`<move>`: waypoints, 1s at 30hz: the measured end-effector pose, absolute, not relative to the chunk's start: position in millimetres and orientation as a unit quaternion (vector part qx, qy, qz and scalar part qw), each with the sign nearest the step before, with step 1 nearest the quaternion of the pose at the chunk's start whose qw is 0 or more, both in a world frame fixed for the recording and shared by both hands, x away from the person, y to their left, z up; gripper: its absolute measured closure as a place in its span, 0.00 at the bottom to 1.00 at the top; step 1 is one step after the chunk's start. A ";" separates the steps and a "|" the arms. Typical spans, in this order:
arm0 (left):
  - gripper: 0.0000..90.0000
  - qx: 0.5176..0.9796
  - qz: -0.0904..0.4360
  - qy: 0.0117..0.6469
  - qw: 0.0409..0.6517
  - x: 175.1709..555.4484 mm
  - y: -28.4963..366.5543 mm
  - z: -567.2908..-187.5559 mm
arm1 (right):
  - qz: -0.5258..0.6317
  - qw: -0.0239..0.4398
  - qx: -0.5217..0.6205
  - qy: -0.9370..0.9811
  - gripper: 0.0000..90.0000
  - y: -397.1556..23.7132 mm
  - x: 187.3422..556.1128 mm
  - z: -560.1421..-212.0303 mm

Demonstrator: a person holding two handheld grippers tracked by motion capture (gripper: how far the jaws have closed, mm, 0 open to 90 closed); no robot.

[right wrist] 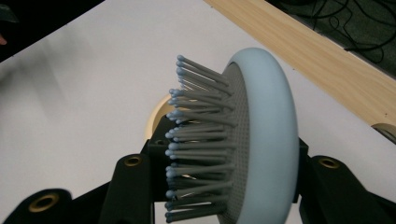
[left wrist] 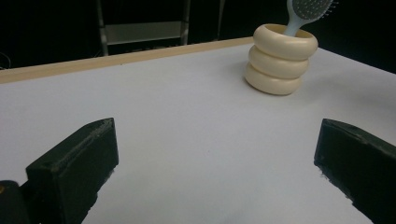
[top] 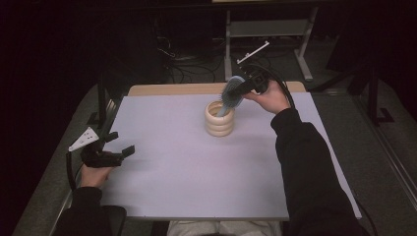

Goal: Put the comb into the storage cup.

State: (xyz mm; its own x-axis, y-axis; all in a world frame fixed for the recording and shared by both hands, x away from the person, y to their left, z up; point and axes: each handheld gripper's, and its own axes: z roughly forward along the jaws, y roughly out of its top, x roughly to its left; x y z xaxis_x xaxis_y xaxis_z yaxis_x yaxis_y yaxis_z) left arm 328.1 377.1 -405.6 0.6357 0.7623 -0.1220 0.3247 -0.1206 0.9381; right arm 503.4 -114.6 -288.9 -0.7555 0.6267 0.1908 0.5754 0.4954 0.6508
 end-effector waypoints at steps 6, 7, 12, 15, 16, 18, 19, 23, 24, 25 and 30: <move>0.00 0.722 0.196 0.375 0.548 328.3 375.9 -405.8 | 0.355 0.031 0.357 0.863 0.54 -111.5 506.1 -296.2; 0.00 0.721 0.192 0.373 0.552 328.5 375.9 -405.4 | 0.356 0.032 0.355 0.864 0.53 -112.0 506.5 -296.5; 0.00 0.723 0.182 0.356 0.563 328.0 369.4 -402.2 | 0.352 0.030 0.357 0.865 0.42 -113.1 505.7 -296.6; 0.00 0.730 0.176 0.353 0.558 328.9 367.3 -403.2 | 0.357 0.044 0.366 0.858 0.27 -115.1 504.8 -293.7; 0.00 0.731 0.175 0.353 0.557 329.0 367.3 -403.5 | 0.350 0.056 0.369 0.859 0.23 -115.0 504.1 -292.7; 0.00 0.728 0.176 0.356 0.558 328.9 368.3 -403.7 | 0.353 0.065 0.367 0.859 0.15 -116.0 502.1 -291.3; 0.00 0.728 0.177 0.356 0.558 328.8 369.0 -403.5 | 0.352 0.068 0.364 0.860 0.13 -116.7 501.5 -291.1; 0.00 0.727 0.179 0.357 0.558 328.7 370.1 -403.7 | 0.345 0.088 0.367 0.860 0.00 -119.6 499.6 -290.9; 0.00 0.727 0.179 0.358 0.558 328.5 370.1 -403.7 | 0.348 0.091 0.365 0.858 0.00 -120.6 498.9 -290.0; 0.00 0.727 0.179 0.357 0.559 328.3 370.3 -403.7 | 0.353 0.097 0.365 0.856 0.00 -121.7 497.8 -288.4; 0.00 0.723 0.181 0.357 0.562 327.0 371.1 -402.9 | 0.379 0.109 0.353 0.849 0.00 -127.2 491.9 -283.2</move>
State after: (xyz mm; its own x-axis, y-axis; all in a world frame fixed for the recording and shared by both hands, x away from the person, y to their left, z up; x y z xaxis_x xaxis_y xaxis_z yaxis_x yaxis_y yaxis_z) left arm 327.0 371.1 -402.9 0.6789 0.7208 -0.1399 0.3135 -0.1123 0.9429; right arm 491.9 -127.2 -283.2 -0.7275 0.6811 0.0828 0.5164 0.4640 0.7198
